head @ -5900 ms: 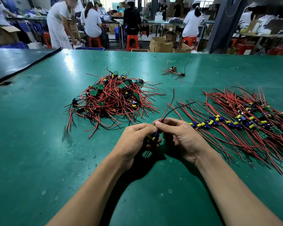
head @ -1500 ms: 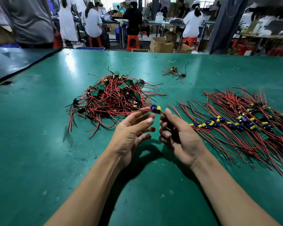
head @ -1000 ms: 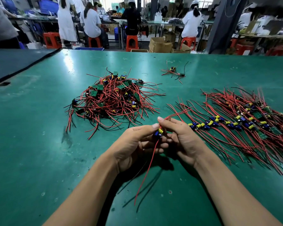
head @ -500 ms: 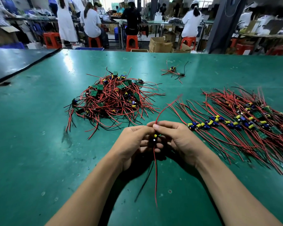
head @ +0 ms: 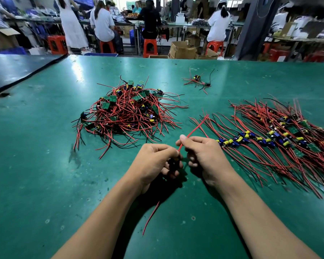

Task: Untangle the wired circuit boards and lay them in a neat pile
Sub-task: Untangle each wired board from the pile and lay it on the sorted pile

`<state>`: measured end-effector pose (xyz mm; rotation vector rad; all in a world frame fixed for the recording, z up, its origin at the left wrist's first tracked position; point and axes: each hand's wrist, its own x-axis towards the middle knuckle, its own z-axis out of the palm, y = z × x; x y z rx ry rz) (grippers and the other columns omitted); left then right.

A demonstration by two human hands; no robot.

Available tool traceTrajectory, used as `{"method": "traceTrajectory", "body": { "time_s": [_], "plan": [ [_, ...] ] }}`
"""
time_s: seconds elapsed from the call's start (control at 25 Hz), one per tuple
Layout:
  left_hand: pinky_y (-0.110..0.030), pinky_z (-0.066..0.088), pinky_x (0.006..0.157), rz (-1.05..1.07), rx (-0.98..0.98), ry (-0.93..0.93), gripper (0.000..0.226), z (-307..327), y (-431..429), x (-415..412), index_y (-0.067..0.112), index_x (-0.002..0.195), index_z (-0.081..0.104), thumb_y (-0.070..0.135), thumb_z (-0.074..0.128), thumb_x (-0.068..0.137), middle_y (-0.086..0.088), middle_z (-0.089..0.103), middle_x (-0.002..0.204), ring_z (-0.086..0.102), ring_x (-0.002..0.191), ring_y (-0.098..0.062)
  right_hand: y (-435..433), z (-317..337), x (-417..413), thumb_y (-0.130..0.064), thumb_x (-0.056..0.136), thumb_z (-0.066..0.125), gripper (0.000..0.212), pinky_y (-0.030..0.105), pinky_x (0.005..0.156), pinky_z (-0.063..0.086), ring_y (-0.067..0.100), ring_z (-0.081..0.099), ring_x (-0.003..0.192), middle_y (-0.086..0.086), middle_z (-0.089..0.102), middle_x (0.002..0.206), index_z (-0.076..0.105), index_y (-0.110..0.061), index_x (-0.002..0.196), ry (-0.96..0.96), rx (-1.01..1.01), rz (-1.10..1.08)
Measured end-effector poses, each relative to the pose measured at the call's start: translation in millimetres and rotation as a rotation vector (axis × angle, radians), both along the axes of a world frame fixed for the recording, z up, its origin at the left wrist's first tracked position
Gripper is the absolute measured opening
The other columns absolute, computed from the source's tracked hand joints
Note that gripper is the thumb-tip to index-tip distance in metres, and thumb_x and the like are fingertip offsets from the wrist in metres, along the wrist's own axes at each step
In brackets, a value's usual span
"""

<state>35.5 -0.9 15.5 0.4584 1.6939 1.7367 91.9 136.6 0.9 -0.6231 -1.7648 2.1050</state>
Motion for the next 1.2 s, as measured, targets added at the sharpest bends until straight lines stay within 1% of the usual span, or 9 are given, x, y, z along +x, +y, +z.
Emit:
{"method": "traceTrajectory", "body": {
  "time_s": [0.08,0.2,0.44,0.64,0.76,0.84,0.96,1.12,1.2],
  "plan": [
    [-0.018,0.043,0.040,-0.033,-0.016,0.010,0.019,1,0,1,0.004,0.068,0.069,0.003,0.059,0.085,-0.014,0.065,0.061,0.057,0.042,-0.020,8,1,-1,-0.021,0.093,0.068,0.024,0.017,0.035,0.021,0.006,0.026,0.039,-0.004,0.032,0.054,0.071,-0.008,0.073,0.031,-0.042,-0.085],
    [-0.018,0.043,0.040,-0.052,-0.016,0.004,0.020,2,-1,1,0.005,0.069,0.069,0.004,0.059,0.086,-0.014,0.065,0.061,0.057,0.042,-0.020,10,3,-2,-0.020,0.094,0.065,0.025,0.016,0.034,0.020,0.005,0.025,0.039,-0.003,0.031,0.057,0.067,-0.005,0.075,0.057,-0.149,-0.137],
    [-0.018,0.042,0.040,-0.108,-0.014,0.003,0.022,4,-4,2,0.007,0.068,0.070,0.004,0.058,0.087,-0.013,0.065,0.061,0.057,0.042,-0.017,18,10,-1,-0.024,0.095,0.062,0.028,0.014,0.031,0.019,0.002,0.025,0.033,-0.003,0.035,0.061,0.061,-0.006,0.073,0.075,-0.428,-0.166],
    [-0.017,0.042,0.041,-0.159,-0.034,0.012,0.027,5,-5,3,0.011,0.064,0.071,0.005,0.058,0.087,-0.012,0.066,0.061,0.058,0.043,-0.016,24,13,1,-0.026,0.096,0.062,0.032,0.013,0.030,0.019,0.001,0.024,0.031,-0.004,0.035,0.057,0.057,-0.007,0.071,0.131,-0.545,-0.172],
    [-0.018,0.042,0.042,-0.193,-0.047,0.011,0.022,6,-6,3,0.011,0.063,0.071,0.008,0.062,0.083,-0.012,0.066,0.060,0.056,0.042,-0.016,28,16,3,-0.024,0.095,0.063,0.032,0.013,0.030,0.018,0.001,0.023,0.031,-0.004,0.035,0.055,0.055,-0.007,0.068,0.152,-0.611,-0.186],
    [-0.018,0.039,0.044,-0.227,-0.038,0.001,0.020,7,-6,4,0.010,0.063,0.070,0.008,0.061,0.080,-0.013,0.065,0.060,0.053,0.042,-0.013,29,17,4,-0.022,0.094,0.063,0.035,0.014,0.028,0.017,0.002,0.022,0.030,-0.004,0.033,0.053,0.051,-0.009,0.063,0.154,-0.689,-0.183],
    [-0.017,0.033,0.044,-0.259,-0.042,-0.009,0.026,8,-7,4,0.008,0.066,0.070,0.002,0.056,0.086,-0.013,0.065,0.061,0.047,0.042,-0.010,27,19,5,-0.022,0.093,0.063,0.040,0.015,0.027,0.017,0.004,0.020,0.031,-0.005,0.028,0.054,0.047,-0.012,0.058,0.129,-0.803,-0.135],
    [-0.018,0.033,0.045,-0.257,-0.053,-0.017,0.026,9,-8,3,0.006,0.067,0.069,0.001,0.055,0.087,-0.014,0.065,0.060,0.047,0.044,-0.012,29,18,5,-0.022,0.093,0.063,0.042,0.015,0.029,0.018,0.003,0.022,0.034,-0.005,0.031,0.061,0.054,-0.009,0.054,0.145,-0.815,-0.130],
    [-0.017,0.034,0.044,-0.256,-0.057,-0.020,0.025,9,-9,3,0.005,0.067,0.069,0.001,0.055,0.087,-0.014,0.065,0.060,0.049,0.043,-0.012,27,15,3,-0.022,0.092,0.064,0.038,0.014,0.030,0.018,0.003,0.023,0.035,-0.005,0.032,0.063,0.054,-0.009,0.058,0.175,-0.793,-0.140]
  ]
}}
